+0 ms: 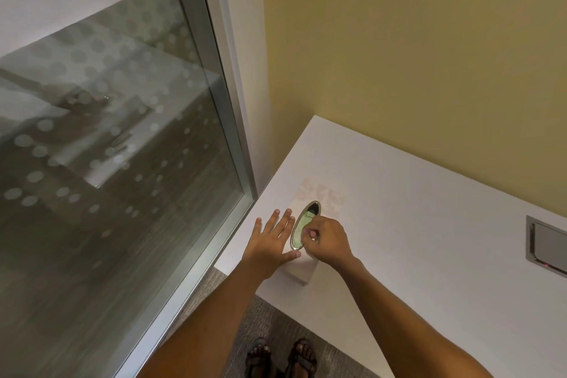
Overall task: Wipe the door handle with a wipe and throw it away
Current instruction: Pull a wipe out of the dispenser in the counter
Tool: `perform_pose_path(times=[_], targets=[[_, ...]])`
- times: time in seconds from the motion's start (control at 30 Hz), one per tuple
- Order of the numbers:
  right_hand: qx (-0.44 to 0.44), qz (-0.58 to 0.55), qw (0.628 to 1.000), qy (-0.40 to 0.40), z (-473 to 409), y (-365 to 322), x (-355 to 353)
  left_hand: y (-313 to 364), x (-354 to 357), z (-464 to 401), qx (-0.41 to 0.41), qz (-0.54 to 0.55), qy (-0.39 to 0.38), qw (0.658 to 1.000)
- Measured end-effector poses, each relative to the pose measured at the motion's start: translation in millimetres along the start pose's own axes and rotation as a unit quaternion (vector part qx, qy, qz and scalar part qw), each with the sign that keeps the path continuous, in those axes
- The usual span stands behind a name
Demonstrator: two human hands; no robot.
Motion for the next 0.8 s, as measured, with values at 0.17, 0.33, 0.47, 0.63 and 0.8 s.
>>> perform_pose_path(times=[0.17,0.33,0.47,0.63,0.8], targets=[[-0.014,-0.032,0.999,0.01,3.8,8.2,-1.2,-2.1,3.9,-2.5,-0.007,-0.015,-0.003,1.0],[-0.027,-0.031,0.999,0.005,0.9,10.2,-1.0,-1.2,6.2,-2.8,0.002,-0.014,-0.007,1.0],[-0.041,-0.037,0.998,0.014,1.0,11.5,-1.5,-0.9,7.2,-1.2,0.011,-0.001,-0.002,1.0],[-0.03,-0.139,0.989,0.045,4.4,16.5,-10.0,-1.2,6.5,-0.5,0.006,0.0,-0.006,1.0],[0.13,-0.395,0.905,0.087,8.2,33.0,-16.8,0.4,6.1,-0.8,0.016,-0.006,0.004,1.0]])
Point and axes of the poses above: each hand's wrist, its own z-axis away from the middle knuckle, its own x-axis out of the palm, y = z × x, the point moved 4 cm from there along -z, towards the middle knuckle, and after that the axes turned 10 degrees about -x, right-handed, at the moved point
